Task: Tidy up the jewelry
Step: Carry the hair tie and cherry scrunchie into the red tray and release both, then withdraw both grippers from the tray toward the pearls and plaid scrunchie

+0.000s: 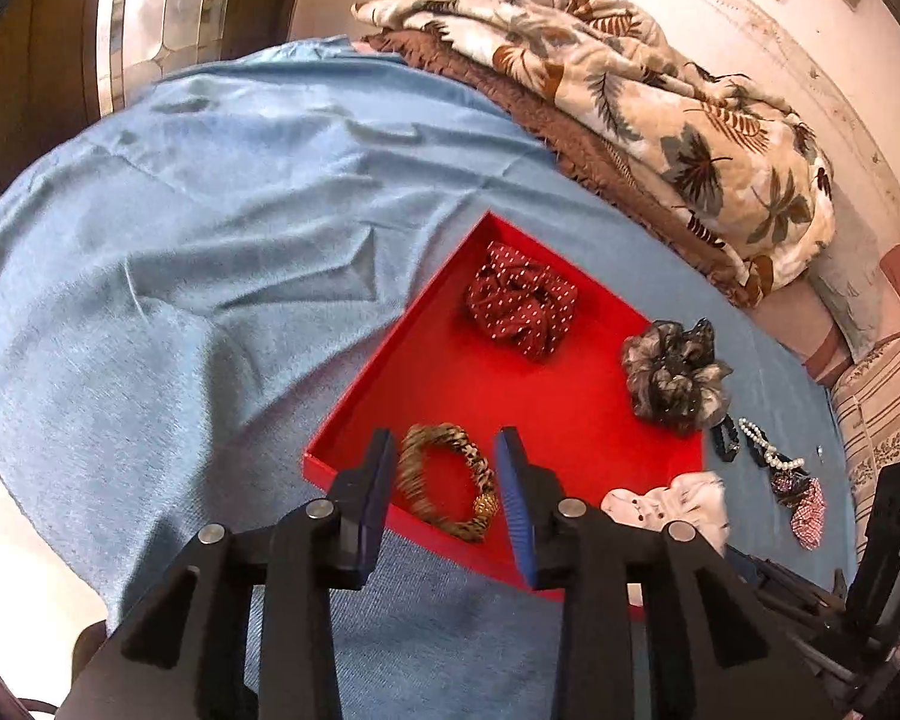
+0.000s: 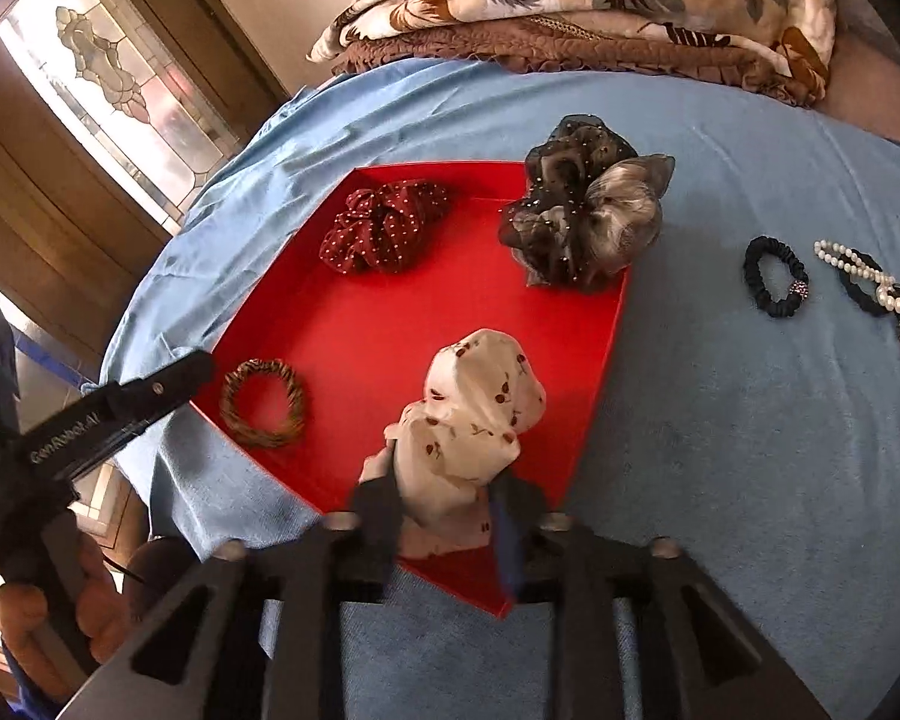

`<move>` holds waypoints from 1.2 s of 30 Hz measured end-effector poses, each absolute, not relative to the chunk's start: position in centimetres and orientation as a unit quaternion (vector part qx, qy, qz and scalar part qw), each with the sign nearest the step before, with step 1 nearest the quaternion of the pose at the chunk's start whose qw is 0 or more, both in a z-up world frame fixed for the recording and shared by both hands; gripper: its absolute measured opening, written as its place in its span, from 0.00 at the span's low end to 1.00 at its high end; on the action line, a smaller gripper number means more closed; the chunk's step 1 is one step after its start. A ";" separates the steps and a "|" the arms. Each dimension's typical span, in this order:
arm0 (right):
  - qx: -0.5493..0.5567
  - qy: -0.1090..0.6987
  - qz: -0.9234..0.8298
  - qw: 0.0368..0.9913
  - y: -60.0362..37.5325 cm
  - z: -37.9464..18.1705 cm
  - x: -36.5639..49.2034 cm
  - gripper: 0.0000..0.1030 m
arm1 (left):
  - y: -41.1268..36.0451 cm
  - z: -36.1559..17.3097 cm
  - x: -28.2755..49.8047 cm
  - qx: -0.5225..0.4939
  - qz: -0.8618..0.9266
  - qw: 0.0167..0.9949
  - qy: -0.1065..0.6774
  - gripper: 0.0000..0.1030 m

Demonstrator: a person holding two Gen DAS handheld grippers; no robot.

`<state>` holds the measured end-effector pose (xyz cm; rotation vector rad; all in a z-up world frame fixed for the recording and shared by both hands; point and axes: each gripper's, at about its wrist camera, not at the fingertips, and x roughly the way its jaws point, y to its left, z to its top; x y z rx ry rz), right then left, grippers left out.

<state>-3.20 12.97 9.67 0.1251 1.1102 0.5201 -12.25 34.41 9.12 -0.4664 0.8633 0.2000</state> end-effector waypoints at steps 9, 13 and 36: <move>0.025 0.483 0.239 0.842 11.9 12.3 -5.7 0.57 | 33.0 12.5 -13.7 -0.171 0.129 0.896 0.388 0.44; 0.027 0.465 0.223 0.857 9.3 13.4 -7.4 0.62 | 32.0 13.9 -14.2 -0.148 0.137 0.905 0.375 0.51; 0.091 0.458 0.087 0.880 -5.4 11.4 -10.8 0.63 | 17.6 14.2 -13.5 0.013 0.048 0.910 0.411 0.59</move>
